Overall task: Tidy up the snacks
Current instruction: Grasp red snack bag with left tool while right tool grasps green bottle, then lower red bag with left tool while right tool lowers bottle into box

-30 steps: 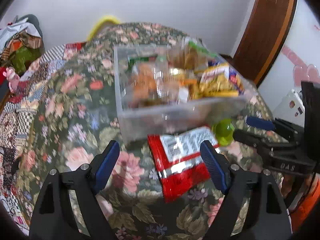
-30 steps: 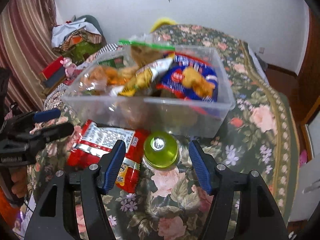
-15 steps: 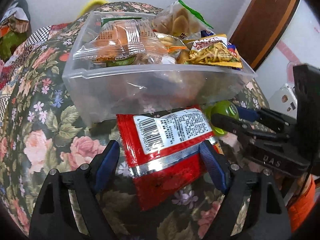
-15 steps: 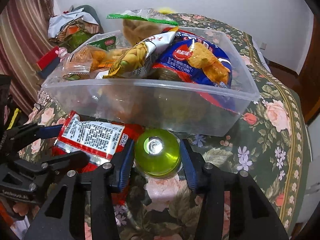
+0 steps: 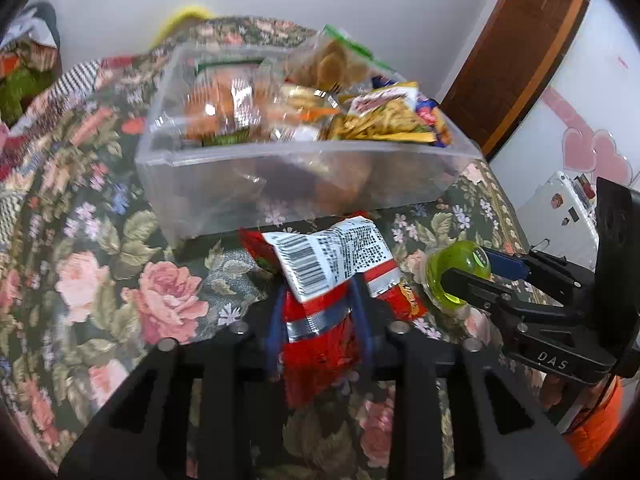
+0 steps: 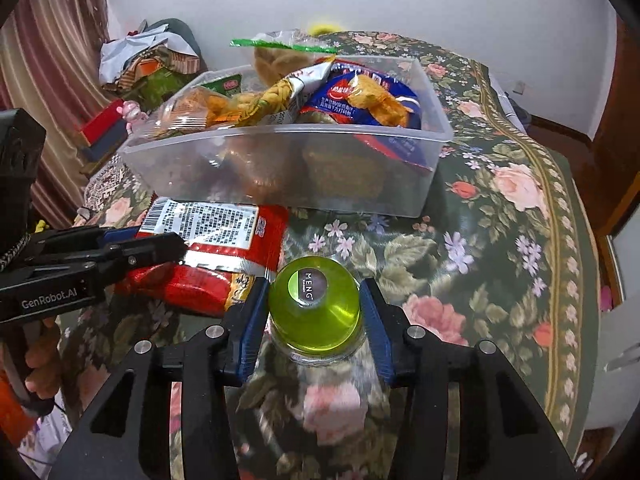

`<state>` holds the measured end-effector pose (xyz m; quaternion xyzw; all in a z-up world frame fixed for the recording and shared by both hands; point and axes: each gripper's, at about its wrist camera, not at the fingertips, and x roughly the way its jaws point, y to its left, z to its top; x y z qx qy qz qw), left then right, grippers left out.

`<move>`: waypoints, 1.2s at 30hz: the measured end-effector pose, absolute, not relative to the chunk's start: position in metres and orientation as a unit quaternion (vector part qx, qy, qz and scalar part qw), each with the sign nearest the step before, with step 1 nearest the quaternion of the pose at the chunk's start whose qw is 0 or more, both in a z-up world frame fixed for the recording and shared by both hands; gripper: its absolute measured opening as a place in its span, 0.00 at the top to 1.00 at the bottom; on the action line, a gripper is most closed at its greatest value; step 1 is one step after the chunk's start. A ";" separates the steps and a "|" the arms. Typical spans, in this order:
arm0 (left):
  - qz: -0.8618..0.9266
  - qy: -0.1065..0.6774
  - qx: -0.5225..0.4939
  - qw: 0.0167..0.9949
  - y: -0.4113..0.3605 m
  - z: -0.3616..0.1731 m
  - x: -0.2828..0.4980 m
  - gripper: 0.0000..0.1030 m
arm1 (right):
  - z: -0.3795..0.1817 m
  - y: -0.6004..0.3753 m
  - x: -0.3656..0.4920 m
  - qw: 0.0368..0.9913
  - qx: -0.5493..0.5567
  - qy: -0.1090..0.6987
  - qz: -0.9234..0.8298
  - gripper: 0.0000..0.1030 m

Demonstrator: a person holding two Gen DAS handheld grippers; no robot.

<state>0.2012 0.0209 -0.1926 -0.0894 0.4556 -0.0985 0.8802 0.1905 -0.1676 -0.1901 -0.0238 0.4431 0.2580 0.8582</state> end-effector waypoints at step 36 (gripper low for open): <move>-0.068 0.305 -0.025 0.949 0.027 -0.065 0.209 0.90 | -0.097 -0.150 0.224 0.908 -0.005 0.324 0.267 0.58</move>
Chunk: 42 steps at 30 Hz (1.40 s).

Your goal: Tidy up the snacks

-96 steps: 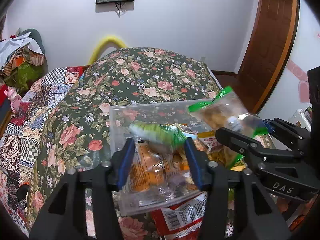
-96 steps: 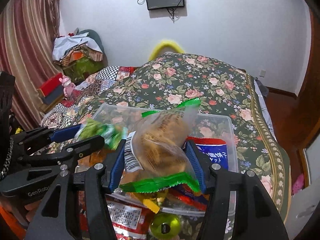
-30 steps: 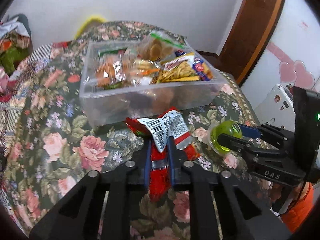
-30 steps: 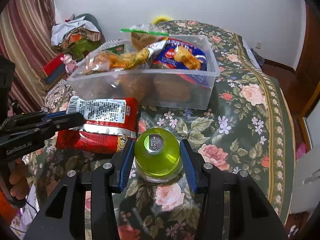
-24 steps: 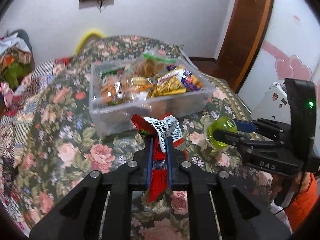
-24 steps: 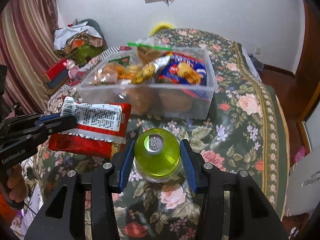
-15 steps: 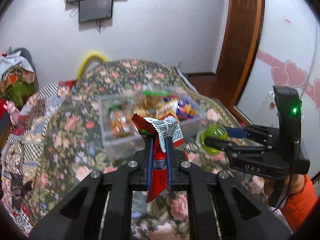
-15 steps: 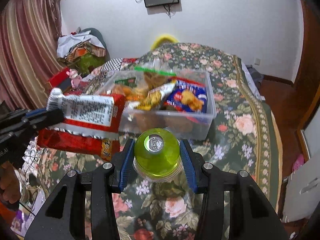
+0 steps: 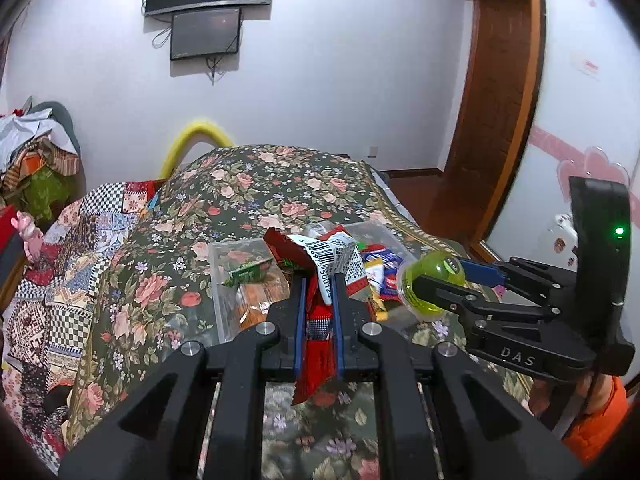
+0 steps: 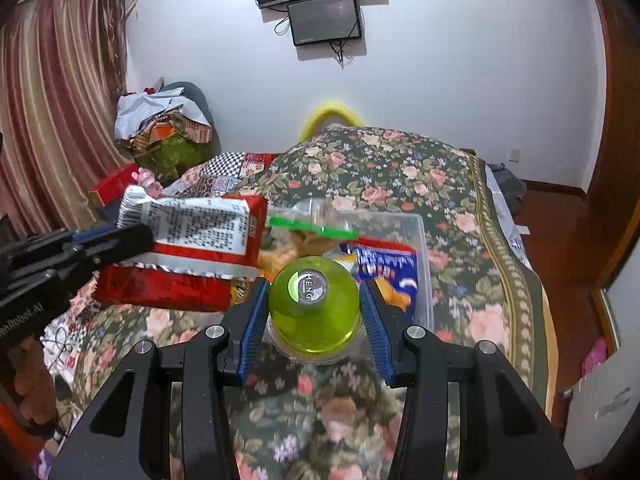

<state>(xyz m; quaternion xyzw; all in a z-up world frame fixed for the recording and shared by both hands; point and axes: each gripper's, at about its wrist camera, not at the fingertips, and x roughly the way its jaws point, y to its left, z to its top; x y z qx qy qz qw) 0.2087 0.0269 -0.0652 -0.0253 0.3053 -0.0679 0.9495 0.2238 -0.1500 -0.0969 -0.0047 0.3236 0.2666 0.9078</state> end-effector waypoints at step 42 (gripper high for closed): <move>-0.022 0.306 -0.046 0.951 0.057 -0.070 0.205 0.39 | -0.076 -0.150 0.216 0.915 -0.010 0.311 0.259 0.47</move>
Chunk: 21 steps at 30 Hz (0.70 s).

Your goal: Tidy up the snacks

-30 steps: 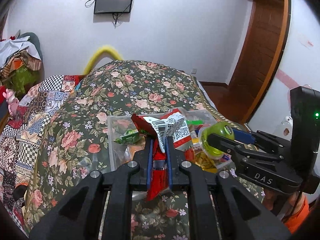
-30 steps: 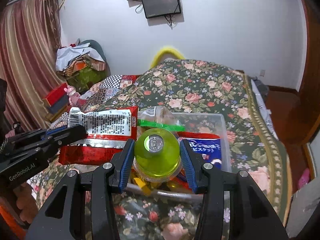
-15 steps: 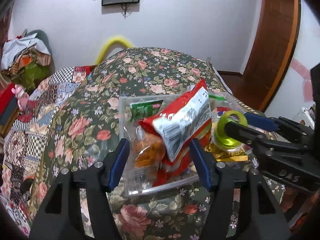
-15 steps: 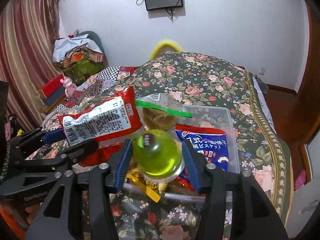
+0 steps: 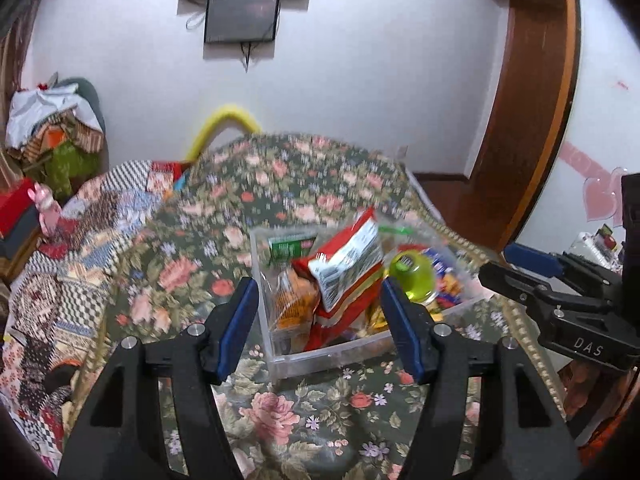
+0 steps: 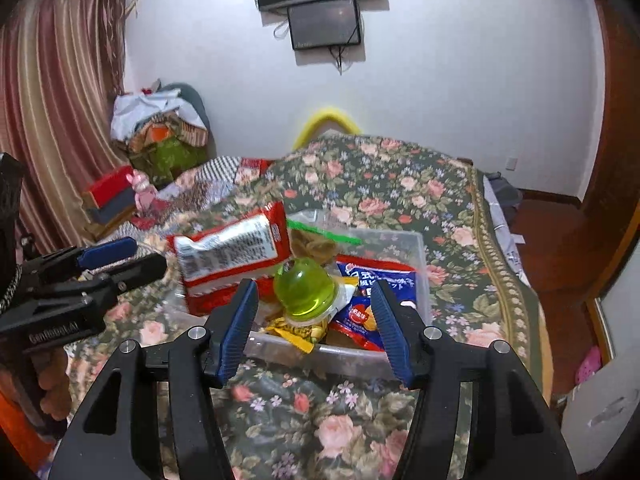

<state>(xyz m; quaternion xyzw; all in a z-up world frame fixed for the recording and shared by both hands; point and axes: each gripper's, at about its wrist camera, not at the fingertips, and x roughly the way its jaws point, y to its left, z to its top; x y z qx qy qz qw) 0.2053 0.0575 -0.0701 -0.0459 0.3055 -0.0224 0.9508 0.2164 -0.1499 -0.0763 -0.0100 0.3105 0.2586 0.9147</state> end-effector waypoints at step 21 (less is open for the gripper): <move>-0.025 0.108 -0.023 0.994 0.014 0.033 0.050 0.00 | 0.004 -0.189 0.098 0.949 0.042 0.185 0.252 0.00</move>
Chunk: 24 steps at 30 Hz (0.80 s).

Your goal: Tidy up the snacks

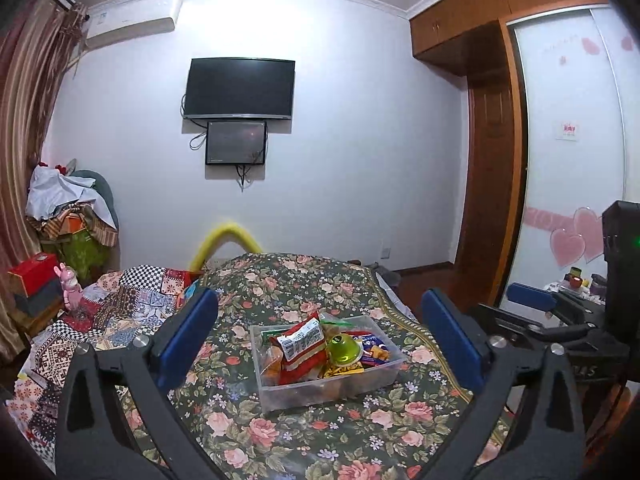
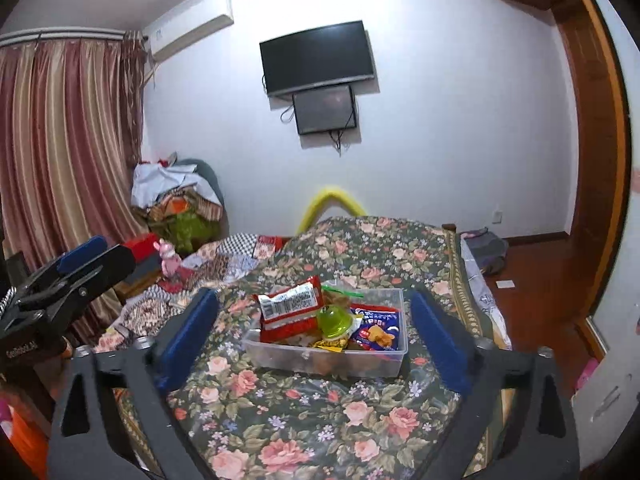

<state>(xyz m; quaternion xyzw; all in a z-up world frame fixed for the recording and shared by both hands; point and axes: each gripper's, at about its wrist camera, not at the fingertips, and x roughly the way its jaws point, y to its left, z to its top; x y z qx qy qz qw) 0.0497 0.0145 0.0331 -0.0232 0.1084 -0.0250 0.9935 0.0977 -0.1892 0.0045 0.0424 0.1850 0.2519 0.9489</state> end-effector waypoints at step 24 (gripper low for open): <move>-0.014 0.131 -0.034 0.991 0.015 0.017 0.040 0.00 | -0.003 -0.189 0.075 0.959 0.016 0.169 0.226 0.00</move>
